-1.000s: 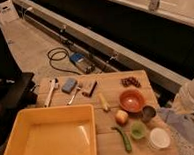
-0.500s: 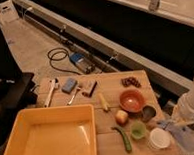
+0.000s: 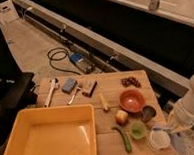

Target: Place towel in paper cup

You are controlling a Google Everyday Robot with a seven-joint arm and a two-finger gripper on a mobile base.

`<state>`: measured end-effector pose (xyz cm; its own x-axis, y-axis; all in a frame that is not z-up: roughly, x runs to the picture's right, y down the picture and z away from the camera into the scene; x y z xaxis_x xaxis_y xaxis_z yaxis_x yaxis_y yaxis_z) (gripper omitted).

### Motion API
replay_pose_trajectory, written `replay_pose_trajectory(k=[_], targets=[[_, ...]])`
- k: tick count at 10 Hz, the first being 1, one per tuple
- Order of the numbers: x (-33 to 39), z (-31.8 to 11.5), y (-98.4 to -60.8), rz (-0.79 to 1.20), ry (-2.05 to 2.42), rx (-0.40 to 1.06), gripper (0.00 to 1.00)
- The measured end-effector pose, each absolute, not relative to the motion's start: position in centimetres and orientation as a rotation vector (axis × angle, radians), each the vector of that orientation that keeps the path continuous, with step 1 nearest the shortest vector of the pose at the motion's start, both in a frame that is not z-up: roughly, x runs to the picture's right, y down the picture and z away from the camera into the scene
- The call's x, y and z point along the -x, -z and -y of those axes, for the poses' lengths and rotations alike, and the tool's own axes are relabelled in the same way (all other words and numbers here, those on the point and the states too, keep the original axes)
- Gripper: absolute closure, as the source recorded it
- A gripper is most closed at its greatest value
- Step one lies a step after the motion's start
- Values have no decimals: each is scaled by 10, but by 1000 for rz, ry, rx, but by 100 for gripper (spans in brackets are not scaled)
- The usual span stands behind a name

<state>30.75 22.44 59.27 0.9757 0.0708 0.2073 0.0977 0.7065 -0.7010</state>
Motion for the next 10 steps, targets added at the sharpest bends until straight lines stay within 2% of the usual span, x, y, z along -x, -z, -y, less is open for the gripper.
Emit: replay_pose_trajectory(k=[5,8,10], targets=[[-301,-200,-555,263,109,705,100],[-298,-216,-553,285,181,780,100],[-298,-243,-562,304,212,858,100]])
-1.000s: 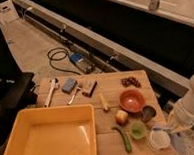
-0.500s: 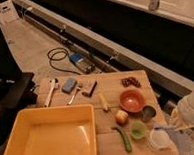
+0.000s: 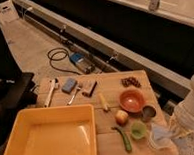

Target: Place towel in paper cup

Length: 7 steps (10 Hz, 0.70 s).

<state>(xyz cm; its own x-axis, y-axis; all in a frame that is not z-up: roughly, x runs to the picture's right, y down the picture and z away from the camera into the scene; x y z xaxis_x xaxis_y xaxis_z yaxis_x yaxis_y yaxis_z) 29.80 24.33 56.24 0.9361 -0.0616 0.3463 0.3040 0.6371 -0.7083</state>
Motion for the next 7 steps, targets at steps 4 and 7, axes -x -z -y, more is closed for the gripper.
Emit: replay_pose_trajectory(k=[4,7], targets=[[-291,-284,-573,338,322,995,100],[-289,-290,-576,334,328,1014,100]])
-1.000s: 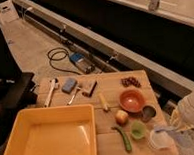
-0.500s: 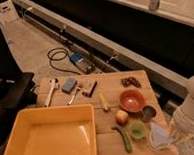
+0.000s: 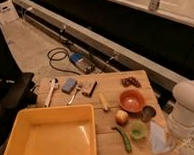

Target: Place towel in paper cup

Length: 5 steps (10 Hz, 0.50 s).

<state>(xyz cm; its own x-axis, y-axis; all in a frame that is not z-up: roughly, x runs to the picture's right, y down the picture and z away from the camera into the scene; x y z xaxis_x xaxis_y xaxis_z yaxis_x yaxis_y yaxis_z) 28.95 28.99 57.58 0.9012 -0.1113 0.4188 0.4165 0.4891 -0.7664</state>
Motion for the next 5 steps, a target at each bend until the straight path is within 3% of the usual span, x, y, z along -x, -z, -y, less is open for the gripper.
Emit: replay_pose_trajectory(k=[5], targets=[[-289,-289,-576,335,330,1013,100]])
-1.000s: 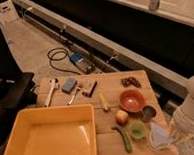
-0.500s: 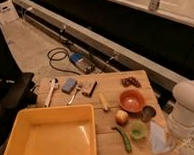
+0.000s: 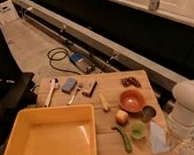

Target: Place towel in paper cup

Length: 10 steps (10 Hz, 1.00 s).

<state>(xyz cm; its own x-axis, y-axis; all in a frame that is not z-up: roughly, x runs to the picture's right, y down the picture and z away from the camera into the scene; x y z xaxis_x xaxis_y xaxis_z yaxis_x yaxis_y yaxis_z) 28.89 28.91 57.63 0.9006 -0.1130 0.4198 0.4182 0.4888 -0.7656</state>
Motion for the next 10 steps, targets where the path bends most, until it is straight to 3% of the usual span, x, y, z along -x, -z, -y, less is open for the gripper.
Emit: replay_pose_trajectory(k=[8,10], targets=[[-265,-306,-586,375,391,1068,99],[-261,-317,-595,410,397,1098,86]])
